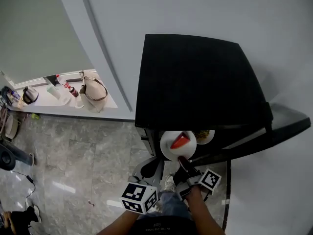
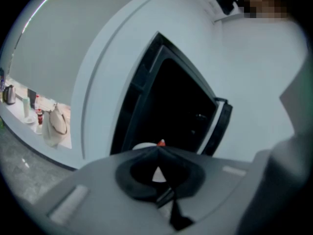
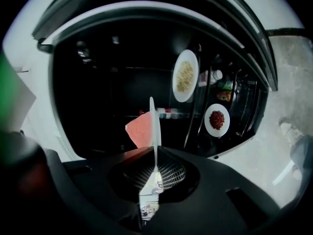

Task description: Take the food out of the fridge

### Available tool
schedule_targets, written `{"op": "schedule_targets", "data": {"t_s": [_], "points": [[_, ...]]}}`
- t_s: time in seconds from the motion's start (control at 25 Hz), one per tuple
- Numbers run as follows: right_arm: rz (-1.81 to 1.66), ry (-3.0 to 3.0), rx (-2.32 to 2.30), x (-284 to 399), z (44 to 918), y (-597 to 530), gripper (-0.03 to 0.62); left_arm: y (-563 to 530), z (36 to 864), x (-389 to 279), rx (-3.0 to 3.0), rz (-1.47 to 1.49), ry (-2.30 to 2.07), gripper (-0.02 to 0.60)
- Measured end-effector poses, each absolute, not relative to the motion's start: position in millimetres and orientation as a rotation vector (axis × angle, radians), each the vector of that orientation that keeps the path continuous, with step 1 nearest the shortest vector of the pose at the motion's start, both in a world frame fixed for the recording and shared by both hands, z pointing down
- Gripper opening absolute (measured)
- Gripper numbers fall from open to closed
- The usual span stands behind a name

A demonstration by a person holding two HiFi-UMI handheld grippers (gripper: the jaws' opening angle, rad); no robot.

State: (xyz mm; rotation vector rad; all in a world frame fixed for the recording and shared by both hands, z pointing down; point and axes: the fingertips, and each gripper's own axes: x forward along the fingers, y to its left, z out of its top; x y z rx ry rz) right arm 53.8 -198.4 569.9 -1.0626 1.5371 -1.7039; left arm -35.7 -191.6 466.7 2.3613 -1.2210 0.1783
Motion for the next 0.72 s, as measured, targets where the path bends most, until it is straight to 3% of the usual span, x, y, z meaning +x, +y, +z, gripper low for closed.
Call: {"op": "schedule_targets", "data": {"t_s": [0.36, 0.72], "points": [[-1.645, 1.576, -1.012, 70, 466, -138, 0.009, -167, 439, -55, 2.39, 0.103, -1.269, -0.015], [-1.611, 1.728, -0.881, 36, 365, -91, 0.011, -143, 408, -63, 2.448, 0.041, -1.241, -0.015]]}}
